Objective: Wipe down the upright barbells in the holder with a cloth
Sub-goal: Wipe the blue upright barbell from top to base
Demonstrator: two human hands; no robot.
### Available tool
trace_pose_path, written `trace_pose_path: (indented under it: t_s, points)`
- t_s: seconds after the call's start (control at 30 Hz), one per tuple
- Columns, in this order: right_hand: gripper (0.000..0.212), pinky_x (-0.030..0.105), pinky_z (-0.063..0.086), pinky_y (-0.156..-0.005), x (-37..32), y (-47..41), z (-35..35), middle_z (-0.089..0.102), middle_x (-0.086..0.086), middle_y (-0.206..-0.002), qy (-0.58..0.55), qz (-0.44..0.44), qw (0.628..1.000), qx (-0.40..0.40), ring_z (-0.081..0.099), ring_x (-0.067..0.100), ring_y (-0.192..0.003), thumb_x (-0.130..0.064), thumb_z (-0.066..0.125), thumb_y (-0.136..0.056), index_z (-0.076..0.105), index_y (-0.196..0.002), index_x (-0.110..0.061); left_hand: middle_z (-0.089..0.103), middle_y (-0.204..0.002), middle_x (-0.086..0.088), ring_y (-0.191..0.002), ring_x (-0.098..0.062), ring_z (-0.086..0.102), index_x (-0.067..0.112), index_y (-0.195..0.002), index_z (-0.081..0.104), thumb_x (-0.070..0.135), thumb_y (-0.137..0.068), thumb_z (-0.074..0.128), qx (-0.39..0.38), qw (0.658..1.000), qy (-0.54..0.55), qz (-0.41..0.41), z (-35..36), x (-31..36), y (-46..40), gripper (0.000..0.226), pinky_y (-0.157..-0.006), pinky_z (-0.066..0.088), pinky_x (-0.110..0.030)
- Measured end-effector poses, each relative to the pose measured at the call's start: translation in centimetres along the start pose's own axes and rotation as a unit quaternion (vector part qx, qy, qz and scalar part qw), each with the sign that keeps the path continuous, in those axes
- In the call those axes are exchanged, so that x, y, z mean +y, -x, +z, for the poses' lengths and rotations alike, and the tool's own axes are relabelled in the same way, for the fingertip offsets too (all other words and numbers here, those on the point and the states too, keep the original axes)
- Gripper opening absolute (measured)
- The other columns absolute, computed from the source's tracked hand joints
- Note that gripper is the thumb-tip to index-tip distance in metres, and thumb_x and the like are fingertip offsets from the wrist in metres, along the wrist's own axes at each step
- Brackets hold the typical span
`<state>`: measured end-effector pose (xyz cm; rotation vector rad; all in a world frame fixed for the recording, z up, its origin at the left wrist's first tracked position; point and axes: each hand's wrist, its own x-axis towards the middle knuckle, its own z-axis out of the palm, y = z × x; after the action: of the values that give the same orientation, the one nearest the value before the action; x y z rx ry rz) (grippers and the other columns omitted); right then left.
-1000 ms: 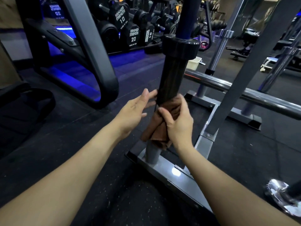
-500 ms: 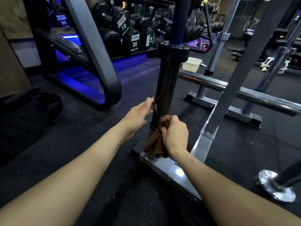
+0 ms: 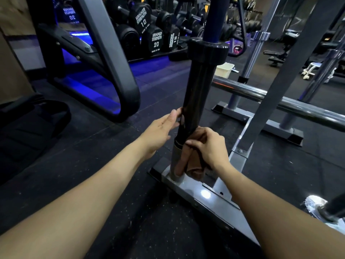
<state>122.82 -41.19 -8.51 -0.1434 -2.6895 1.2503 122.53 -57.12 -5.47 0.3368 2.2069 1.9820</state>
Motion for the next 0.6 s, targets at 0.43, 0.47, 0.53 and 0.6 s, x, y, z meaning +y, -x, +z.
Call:
trace_pose_path:
  t_s: [0.43, 0.47, 0.53, 0.6]
  points:
    - [0.025, 0.031, 0.044, -0.080, -1.7, 2.7, 2.0, 0.064, 0.012, -0.105, 0.015, 0.001, 1.000, 0.022, 0.059, 0.031, -0.101, -0.021, 0.064, -0.088, 0.053, -0.108, -0.011, 0.044, -0.123, 0.025, -0.120, 0.002, 0.038, 0.036, -0.143, 0.034, 0.046, -0.099, 0.028, 0.008, 1.000, 0.001, -0.005, 0.6, 0.5, 0.4, 0.045, -0.101, 0.030, -0.035]
    - [0.024, 0.026, 0.042, -0.078, -1.3, 2.2, 1.8, 0.066, 0.009, -0.104, -0.004, 0.002, 1.000, 0.021, 0.060, 0.028, -0.101, -0.019, 0.066, -0.086, 0.057, -0.107, -0.012, 0.044, -0.123, 0.026, -0.121, 0.002, 0.039, 0.036, -0.142, 0.035, 0.046, -0.099, 0.028, 0.009, 1.000, 0.005, -0.005, 0.6, 0.4, 0.3, 0.045, -0.102, 0.030, -0.035]
    - [0.029, 0.013, 0.035, -0.072, -0.5, 1.0, 0.9, 0.068, 0.005, -0.103, -0.015, -0.010, 1.000, 0.002, 0.061, 0.022, -0.102, -0.017, 0.072, -0.081, 0.063, -0.109, -0.013, 0.045, -0.125, 0.026, -0.121, 0.003, 0.040, 0.034, -0.142, 0.037, 0.045, -0.099, 0.029, 0.011, 1.000, 0.009, 0.001, 0.5, 0.1, 0.1, 0.045, -0.105, 0.029, -0.033]
    - [0.038, 0.008, 0.031, -0.072, 0.2, 0.1, 0.0, 0.069, 0.005, -0.106, 0.009, -0.031, 0.999, -0.024, 0.060, 0.021, -0.106, -0.017, 0.076, -0.078, 0.065, -0.114, -0.013, 0.046, -0.128, 0.023, -0.121, 0.004, 0.041, 0.031, -0.142, 0.038, 0.043, -0.100, 0.029, 0.011, 1.000, 0.014, 0.005, 0.5, 0.0, 0.1, 0.045, -0.105, 0.029, -0.029]
